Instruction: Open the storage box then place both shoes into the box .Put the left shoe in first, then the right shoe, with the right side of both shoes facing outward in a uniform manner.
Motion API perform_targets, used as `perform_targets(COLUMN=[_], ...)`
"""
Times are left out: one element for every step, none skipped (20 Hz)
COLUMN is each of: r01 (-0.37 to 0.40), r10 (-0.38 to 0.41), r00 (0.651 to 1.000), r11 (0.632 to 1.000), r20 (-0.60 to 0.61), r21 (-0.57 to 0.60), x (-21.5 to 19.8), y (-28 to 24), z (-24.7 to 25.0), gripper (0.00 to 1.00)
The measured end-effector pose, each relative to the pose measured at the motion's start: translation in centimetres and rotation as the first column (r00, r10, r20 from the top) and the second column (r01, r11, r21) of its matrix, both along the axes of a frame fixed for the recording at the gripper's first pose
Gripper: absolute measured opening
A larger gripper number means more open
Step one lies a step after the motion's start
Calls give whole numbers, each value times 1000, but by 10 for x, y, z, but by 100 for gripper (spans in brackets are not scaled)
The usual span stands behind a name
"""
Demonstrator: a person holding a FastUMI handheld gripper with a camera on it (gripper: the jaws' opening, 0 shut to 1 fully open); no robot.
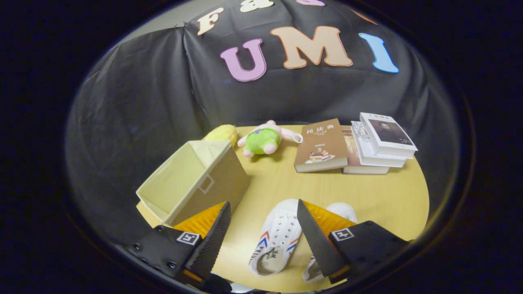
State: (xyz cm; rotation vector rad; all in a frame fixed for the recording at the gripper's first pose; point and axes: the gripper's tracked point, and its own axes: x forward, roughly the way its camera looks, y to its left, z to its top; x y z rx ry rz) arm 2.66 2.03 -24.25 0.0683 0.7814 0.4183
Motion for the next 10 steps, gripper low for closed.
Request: perform_targets(r01=[-12,-25,-38,-50,-59,-67,-81,-93,-108,-124], r10=[12,23,35,45,51,56,65,73,84,95], r00=[1000,999,998,996,995,994,991,989,985,981], r11=[1000,999,998,996,994,991,988,984,981,977], r20=[-15,-35,-56,-72,-82,-96,-113,-132,-149,-167], r21=[-20,-37,-56,-72,-94,-120,-135,-149,-162,-174], x=[-3,-7,-11,-14,-15,-18,-22,-33,-37,-39], y=[-5,-8,-12,-15,-19,-23,-26,-29,-31,-31], z=[-10,-21,-32,-42,-51,-61,-69,-73,-80,-88], gripper=[100,100,100,100,100,100,100,100,100,100])
